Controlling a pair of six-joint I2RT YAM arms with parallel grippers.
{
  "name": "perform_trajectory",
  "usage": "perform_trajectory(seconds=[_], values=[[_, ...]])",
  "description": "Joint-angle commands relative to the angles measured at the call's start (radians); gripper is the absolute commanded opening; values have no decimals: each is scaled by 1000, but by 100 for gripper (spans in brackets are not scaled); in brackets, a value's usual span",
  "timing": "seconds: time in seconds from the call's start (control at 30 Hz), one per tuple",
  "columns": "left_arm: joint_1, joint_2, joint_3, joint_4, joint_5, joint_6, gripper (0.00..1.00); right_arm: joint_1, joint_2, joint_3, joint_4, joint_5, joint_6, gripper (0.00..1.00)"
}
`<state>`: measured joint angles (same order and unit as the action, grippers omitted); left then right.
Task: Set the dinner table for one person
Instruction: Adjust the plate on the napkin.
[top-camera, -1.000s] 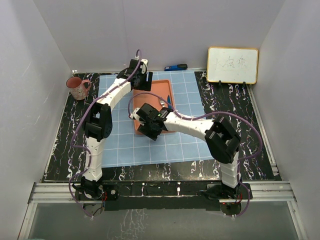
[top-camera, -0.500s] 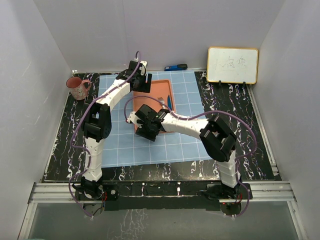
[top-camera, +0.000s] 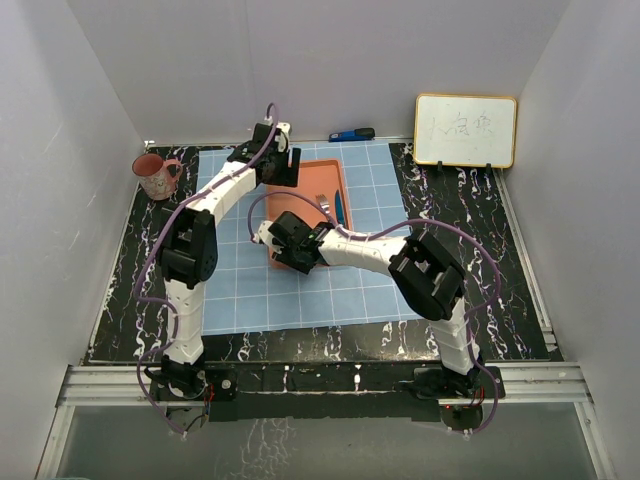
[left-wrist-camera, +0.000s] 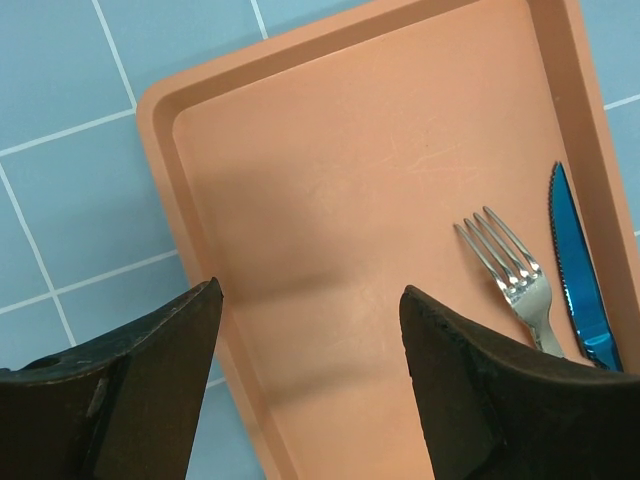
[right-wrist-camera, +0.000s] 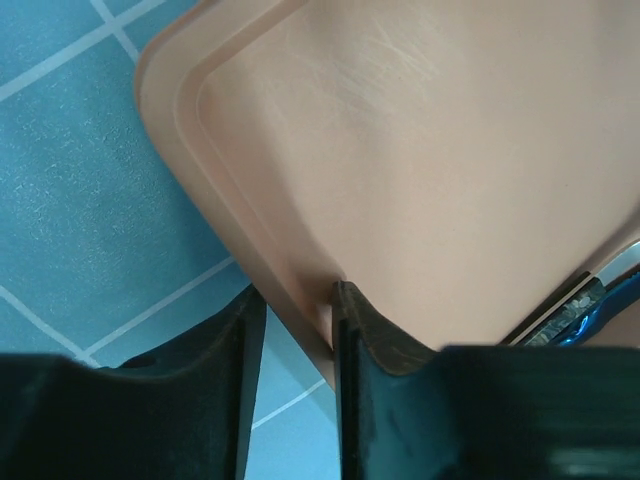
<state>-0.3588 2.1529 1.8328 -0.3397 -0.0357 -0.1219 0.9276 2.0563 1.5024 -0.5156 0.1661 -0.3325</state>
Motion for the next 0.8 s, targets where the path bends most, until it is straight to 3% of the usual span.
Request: perform_trajectory(seconds=[0.0,0.13,0.2,0.27,0.47,0.77], values=[[12,-84,-28,1,-19,-20,71,0,-22,7,60,27,33,23],[28,-54,30,-155,-234,-125,65,0,-19,24,27,22,51,7],[51,-33,63,-257,-315,-171,54,0,-20,26,12,27,55,0],[74,-30,49,-306,-366,-201,41,0,-26,22,5,27,58,0],[157,-87,-101,-236,-250,-258,12,0,-34,16,11,15,74,0],[172,-142,-270,-165,-215,-298,9,0,14,125,28,83,198,0]])
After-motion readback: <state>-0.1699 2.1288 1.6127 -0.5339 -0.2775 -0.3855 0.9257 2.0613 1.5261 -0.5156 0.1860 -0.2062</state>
